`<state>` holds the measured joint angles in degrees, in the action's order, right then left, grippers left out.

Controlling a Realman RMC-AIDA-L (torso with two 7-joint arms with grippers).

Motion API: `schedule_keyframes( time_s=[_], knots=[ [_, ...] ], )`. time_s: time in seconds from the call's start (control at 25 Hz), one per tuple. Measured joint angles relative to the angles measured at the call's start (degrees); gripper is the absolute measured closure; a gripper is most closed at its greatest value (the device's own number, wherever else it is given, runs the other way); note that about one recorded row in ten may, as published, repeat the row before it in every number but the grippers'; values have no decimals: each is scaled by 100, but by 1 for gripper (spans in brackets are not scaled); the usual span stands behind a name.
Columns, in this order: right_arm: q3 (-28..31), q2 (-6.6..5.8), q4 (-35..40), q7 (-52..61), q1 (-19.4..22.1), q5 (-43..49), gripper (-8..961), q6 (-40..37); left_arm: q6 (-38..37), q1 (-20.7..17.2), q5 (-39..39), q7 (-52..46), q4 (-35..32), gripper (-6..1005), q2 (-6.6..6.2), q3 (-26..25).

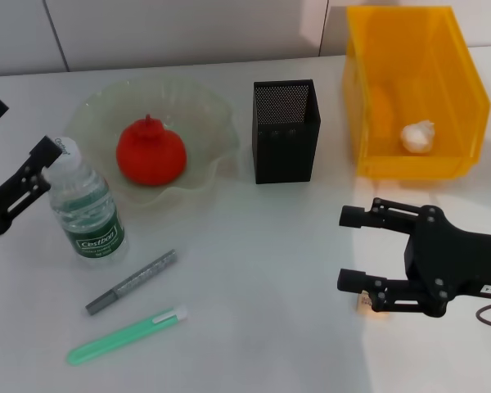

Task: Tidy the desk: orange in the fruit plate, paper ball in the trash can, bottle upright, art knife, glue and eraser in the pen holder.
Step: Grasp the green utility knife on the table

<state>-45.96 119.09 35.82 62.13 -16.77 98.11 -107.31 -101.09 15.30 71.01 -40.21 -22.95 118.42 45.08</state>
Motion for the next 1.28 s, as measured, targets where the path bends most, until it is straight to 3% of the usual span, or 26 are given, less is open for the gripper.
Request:
schedule_keyframes(
  time_s=[0.16, 0.28, 0.44, 0.64, 0.88, 1.08, 1.28],
  knots=[
    [59, -23, 49, 0, 8, 30, 177, -16, -846, -152, 180, -132, -199, 186, -19, 247],
    [38, -99, 73, 1, 11, 53, 177, -7, -909, -233, 509, -563, -723, 186, 6, 624],
    [-15, -251, 132, 37, -4, 262, 177, -111, -452, -465, 673, -1520, -1777, 186, 54, 1467],
    [37, -293, 455, 85, 65, 768, 178, -206, 624, -990, 959, -2841, -3562, 187, 22, 2666],
    [43, -368, 475, 200, 110, 980, 178, -157, 1459, -1465, 2404, -4824, -5871, 187, 17, 3475],
    [44, -376, 497, 209, 108, 1215, 178, -141, 1369, -1298, 4073, -6703, -7418, 187, 5, 3841],
    [50, -357, 496, 211, 117, 1252, 179, -140, 563, -499, 4710, -7949, -7664, 187, 14, 3913]
  ],
)
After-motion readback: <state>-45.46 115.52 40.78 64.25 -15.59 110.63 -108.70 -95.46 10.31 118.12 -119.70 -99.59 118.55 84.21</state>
